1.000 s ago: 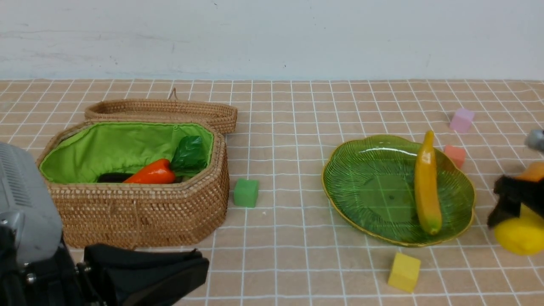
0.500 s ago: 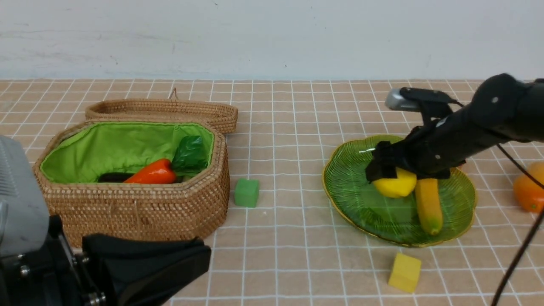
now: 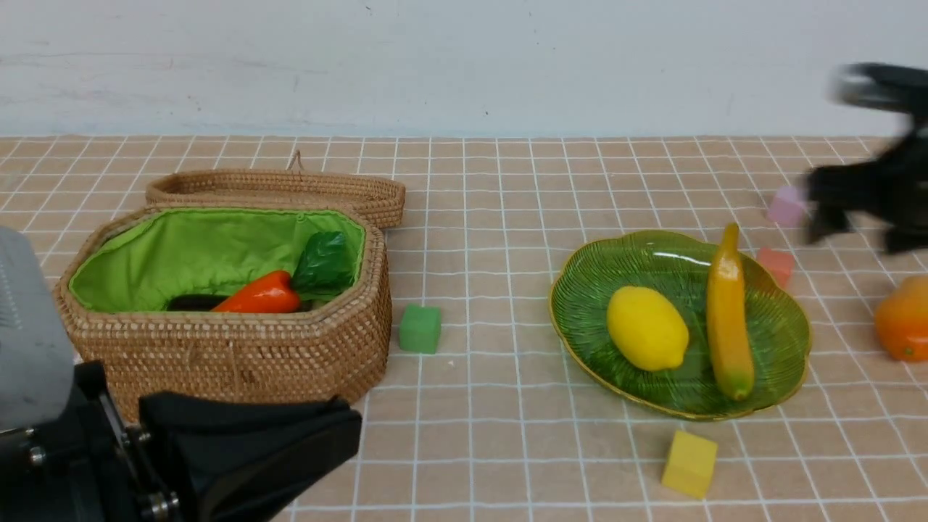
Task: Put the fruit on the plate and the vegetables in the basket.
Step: Use the right arm to grab a mango and put it into the right plate
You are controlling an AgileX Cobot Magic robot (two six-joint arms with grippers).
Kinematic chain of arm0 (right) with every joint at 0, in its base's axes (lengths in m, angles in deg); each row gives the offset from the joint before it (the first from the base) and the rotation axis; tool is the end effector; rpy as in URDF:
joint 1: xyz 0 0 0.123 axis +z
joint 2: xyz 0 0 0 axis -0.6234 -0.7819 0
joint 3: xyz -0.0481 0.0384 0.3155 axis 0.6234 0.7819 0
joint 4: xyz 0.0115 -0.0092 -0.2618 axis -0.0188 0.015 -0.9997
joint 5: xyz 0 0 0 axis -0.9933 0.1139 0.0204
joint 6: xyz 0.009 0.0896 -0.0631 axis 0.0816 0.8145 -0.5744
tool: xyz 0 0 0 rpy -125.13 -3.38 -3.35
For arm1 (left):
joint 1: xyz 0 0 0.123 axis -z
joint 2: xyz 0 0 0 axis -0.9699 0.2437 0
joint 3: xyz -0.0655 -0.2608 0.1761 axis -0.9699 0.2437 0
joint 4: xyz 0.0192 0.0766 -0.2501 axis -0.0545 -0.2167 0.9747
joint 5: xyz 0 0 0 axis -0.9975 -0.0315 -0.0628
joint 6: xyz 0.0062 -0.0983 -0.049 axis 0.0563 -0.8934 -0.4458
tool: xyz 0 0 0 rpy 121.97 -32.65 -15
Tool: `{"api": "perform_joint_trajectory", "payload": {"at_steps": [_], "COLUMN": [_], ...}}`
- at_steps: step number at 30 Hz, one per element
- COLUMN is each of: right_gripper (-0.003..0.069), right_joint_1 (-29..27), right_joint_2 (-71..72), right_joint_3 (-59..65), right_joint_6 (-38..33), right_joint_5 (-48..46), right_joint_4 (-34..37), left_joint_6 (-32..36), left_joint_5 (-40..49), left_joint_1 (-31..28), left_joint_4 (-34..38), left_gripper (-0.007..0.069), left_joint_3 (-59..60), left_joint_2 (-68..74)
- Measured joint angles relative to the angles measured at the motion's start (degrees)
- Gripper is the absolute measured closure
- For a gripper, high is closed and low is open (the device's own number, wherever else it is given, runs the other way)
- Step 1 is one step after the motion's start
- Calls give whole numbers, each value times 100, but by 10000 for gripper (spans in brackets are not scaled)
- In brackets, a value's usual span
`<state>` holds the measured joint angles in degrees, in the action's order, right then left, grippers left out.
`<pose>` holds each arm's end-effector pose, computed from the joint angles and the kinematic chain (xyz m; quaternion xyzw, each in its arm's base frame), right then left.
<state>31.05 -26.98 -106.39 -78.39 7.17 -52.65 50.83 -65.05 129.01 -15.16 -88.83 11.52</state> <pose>0.4025 -0.0455 0.3045 0.1350 0.9533 0.0379 0.2674 0.0844 -0.1131 0.3511 0.3009 0.7081 -0.3224 0.5514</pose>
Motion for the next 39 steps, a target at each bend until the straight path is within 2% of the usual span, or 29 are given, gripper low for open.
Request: {"api": "perform_joint_trajectory", "payload": {"at_steps": [1,3,5,8,16,19,27,30,33,37,39], "right_gripper": [52,43,31,21,28,88,93,93,93,93,93], "right_joint_1": [-340,-747,-1048,-1209,-1267,-1267,-1240,-915,-200,791,970], "right_joint_2": [-81,-237,-513,-885,-1803,-2118,-1984,-1462,-930,-1075,-1231], "right_joint_3": [24,45,58,50,-308,-466,-490,-462,-482,-502,-502], "right_joint_6": [377,584,632,466,-51,-420,-858,-1003,-1384,-1921,-2018], "right_joint_5": [-16,23,193,525,1038,1040,668,235,185,295,375], "right_joint_4": [-134,-139,18,345,1020,1367,1424,1446,1707,1736,1672], "left_joint_6": [0,0,0,0,0,0,-44,-44,-44,-44,-44], "left_joint_5": [-13,-19,-19,-19,-19,-19,-19,-19,-31,6,62], "left_joint_1": [0,0,0,0,0,0,0,0,0,0,0], "left_joint_4": [0,0,0,0,26,26,32,32,32,26,11], "left_gripper": [638,638,638,638,638,637,635,634,634,634,634], "left_joint_3": [0,0,0,0,0,0,0,0,0,0,0], "left_joint_2": [0,0,0,0,0,0,0,0,0,0,0]}}
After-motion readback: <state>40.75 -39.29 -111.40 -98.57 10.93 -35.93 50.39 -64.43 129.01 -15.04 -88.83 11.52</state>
